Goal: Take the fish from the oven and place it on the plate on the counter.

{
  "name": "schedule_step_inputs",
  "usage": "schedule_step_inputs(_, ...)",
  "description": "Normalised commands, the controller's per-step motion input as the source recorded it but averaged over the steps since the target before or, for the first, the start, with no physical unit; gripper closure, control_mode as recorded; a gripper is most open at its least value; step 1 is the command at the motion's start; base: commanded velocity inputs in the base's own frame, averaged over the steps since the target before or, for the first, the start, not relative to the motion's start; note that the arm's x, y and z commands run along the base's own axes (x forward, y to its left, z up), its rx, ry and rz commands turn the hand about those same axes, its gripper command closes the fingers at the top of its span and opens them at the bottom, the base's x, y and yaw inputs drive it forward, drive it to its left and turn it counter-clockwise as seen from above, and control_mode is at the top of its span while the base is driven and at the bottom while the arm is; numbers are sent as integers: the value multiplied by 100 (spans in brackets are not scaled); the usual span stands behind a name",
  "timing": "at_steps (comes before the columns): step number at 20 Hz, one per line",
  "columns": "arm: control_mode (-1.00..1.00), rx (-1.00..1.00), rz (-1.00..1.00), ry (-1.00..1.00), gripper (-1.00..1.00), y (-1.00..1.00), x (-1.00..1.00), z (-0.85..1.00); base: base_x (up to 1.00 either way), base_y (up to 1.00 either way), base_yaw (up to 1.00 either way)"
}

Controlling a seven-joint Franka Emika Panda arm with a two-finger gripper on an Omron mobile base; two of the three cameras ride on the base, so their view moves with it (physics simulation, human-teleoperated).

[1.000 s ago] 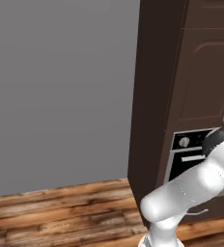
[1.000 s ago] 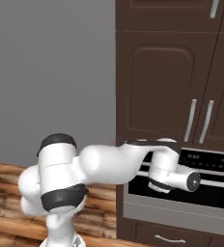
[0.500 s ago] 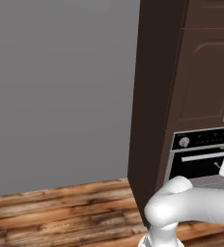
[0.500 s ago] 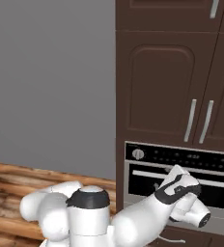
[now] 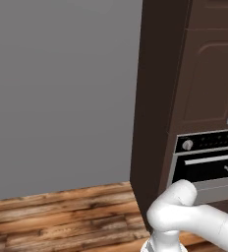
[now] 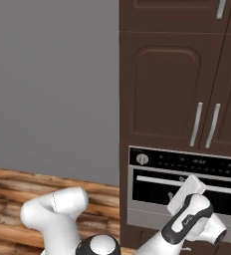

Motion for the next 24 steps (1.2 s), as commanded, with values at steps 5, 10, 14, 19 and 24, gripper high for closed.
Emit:
schedule_step_inputs(5, -100, -8, -13, 4, -100, -12, 14, -16, 0, 0, 0)
schedule_step_inputs(10, -100, -12, -7, 0, -100, -12, 7, -40, 0, 0, 0)
schedule_step_inputs(14, -100, -15, -4, 2, -100, -15, 33, -45, 0, 0, 0)
schedule_step_inputs(19, -100, -12, 0, 0, -100, -24, 30, -14, 0, 0, 0)
schedule_step_inputs(24, -100, -1, 0, 0, -100, -36, 2, -1, 0, 0, 0)
